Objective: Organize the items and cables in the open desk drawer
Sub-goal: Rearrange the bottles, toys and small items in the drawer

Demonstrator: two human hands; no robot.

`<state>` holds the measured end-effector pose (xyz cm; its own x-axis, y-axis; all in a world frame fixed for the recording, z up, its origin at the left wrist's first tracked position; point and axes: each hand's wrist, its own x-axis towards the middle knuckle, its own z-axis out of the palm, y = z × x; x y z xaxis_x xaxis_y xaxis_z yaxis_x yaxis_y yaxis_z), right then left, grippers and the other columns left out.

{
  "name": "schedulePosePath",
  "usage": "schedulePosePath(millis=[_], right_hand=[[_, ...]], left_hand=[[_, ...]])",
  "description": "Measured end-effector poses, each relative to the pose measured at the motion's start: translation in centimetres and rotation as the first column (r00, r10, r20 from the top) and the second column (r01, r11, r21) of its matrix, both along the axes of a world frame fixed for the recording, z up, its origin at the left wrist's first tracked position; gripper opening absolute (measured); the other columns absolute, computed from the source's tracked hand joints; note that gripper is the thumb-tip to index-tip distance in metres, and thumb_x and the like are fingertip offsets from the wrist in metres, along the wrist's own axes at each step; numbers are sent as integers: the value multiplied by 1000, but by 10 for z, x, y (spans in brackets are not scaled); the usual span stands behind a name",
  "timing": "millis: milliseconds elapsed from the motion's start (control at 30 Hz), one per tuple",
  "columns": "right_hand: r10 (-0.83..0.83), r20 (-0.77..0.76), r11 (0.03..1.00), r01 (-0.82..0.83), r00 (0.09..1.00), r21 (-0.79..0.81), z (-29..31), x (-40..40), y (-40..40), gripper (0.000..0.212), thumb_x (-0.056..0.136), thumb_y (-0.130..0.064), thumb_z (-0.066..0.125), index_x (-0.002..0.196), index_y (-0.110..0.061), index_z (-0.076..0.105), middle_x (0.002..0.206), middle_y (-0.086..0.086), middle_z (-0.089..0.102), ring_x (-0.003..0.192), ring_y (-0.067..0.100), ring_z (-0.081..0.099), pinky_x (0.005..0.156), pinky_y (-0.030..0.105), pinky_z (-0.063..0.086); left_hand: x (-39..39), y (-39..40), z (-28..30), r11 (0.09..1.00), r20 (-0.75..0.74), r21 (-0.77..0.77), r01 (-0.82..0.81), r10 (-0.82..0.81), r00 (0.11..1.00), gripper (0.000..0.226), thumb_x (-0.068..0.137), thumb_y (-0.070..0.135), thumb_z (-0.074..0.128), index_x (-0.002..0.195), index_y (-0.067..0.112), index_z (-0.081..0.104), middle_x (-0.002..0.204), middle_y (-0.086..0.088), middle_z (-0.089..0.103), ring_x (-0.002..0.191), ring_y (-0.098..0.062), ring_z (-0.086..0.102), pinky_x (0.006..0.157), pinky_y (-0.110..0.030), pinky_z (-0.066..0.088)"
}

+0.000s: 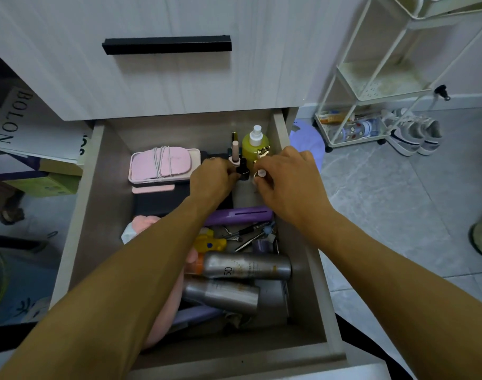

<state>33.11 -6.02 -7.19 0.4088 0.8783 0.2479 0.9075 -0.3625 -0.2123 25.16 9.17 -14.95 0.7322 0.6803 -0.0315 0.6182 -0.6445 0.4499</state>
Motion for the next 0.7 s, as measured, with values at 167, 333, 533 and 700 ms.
schedulePosePath(millis=[167, 333, 533, 700], right_hand=[[4, 26, 999, -3, 1000, -33, 1, -2, 0, 11, 88, -24, 58, 91, -21, 68, 80, -1, 65, 88, 21, 50, 75, 32, 24], [2, 41, 999, -1, 999, -33, 2, 0, 0, 13, 90, -26, 55, 91, -22, 67, 80, -2, 65, 88, 19, 48, 75, 29, 21], [-8, 14, 1000, 8, 1000, -22, 1, -1, -1, 11, 91, -27, 56, 91, -20, 64, 75, -6, 58, 87, 19, 48, 75, 29, 20], [-17, -17, 999, 16, 1000, -34, 3, 0, 0, 12, 92, -28, 55, 96, -18, 58, 78, -4, 45, 85, 19, 45, 75, 27, 18]], left_hand=[[-2, -4, -3, 997, 10, 69, 24, -25, 1000, 28, 92, 41, 61, 109, 21, 73, 106, -6, 71, 95, -26, 64, 78, -37, 54], [1, -3, -2, 994, -3, 105, 43, -43, 999, 28, 94, 37, 60, 117, 24, 70, 113, -8, 68, 102, -27, 61, 80, -37, 51], [-8, -1, 3, 992, 183, -123, 30, -7, 983, 18, 90, 16, 62, 103, 16, 75, 105, -5, 73, 93, -19, 66, 84, -36, 54], [-21, -13, 38, 945, 420, -205, 254, -149, 895, 32, 80, -2, 66, 106, 15, 73, 97, 0, 71, 75, -4, 62, 76, -16, 53]])
